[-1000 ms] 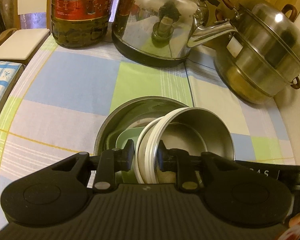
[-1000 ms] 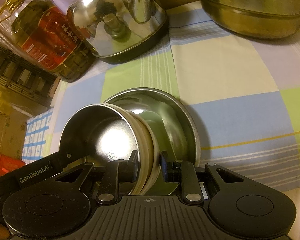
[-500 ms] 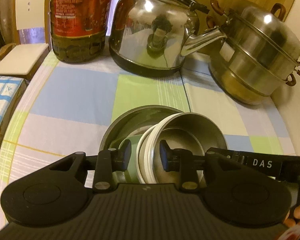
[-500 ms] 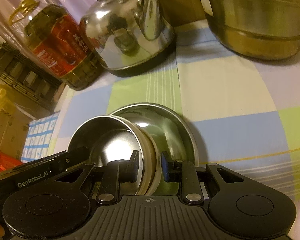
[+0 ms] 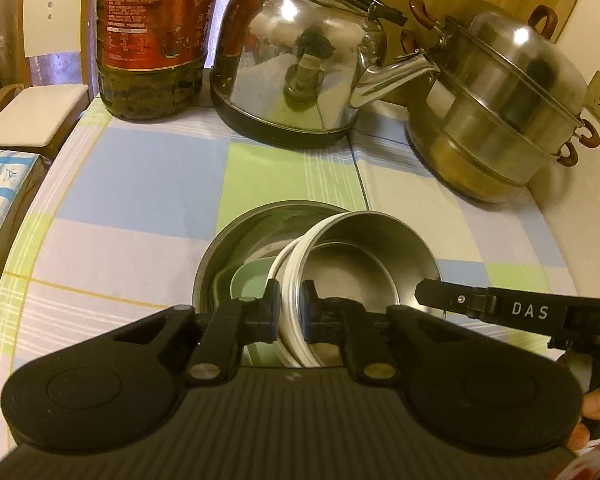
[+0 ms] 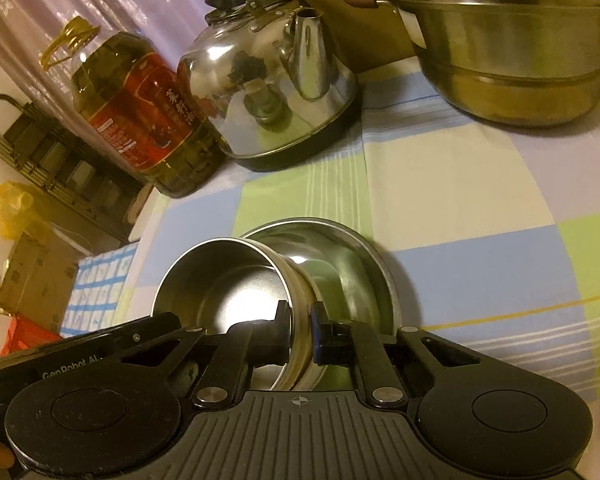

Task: Organize plates and bowls
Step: 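Settle the bowl stack flat on the plate stack with both grippers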

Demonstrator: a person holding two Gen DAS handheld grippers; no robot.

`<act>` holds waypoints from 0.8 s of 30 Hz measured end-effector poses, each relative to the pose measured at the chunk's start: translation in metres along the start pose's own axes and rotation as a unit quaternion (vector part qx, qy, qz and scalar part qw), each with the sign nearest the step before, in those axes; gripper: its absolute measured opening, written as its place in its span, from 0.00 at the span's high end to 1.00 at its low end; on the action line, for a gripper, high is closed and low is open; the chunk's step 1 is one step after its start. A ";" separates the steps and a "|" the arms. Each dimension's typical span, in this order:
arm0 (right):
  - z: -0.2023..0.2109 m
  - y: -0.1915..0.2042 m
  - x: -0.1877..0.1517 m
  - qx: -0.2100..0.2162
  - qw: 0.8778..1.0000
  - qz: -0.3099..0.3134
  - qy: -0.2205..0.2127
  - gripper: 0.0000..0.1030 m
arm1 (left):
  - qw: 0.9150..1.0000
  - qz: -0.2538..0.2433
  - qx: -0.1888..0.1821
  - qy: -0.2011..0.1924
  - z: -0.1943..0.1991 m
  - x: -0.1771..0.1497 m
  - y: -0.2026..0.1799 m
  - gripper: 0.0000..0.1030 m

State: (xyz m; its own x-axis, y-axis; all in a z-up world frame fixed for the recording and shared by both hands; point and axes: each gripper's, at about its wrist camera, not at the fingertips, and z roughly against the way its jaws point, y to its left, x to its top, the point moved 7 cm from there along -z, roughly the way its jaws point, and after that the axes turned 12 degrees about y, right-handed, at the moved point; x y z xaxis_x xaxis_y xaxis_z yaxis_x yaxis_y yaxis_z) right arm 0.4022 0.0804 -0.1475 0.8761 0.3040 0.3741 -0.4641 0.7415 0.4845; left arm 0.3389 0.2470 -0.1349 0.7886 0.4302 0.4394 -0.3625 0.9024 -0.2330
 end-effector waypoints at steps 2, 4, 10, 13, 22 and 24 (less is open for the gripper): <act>0.000 0.000 0.001 0.001 1.000 -0.005 0.006 0.90 | 1.000 0.006 -0.005 0.005 -0.001 0.001 0.002 0.92; 0.000 0.000 0.003 -0.001 1.000 -0.008 0.015 0.90 | 1.000 0.009 -0.008 0.010 -0.001 0.002 0.002 0.92; 0.000 0.000 0.012 -0.008 0.997 -0.041 0.059 0.90 | 0.999 0.013 -0.014 0.025 0.000 0.009 0.003 0.92; -0.001 -0.002 0.017 -0.008 0.994 -0.058 0.087 0.90 | 0.999 0.014 -0.012 0.033 0.000 0.012 0.003 0.92; -0.004 0.000 0.027 -0.022 0.988 -0.069 0.133 0.90 | 0.999 0.014 -0.006 0.047 -0.003 0.015 0.003 0.92; -0.006 0.001 0.029 -0.027 0.988 -0.064 0.140 0.90 | 0.999 0.013 -0.004 0.050 -0.004 0.014 0.003 0.92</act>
State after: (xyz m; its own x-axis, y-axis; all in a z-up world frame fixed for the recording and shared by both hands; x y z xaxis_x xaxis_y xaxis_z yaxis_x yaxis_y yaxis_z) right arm 0.4276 0.0930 -0.1409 0.9321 0.3544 0.0749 -0.3467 0.8129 0.4680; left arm 0.3512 0.2560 -0.1330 0.8254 0.4477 0.3440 -0.3789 0.8909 -0.2505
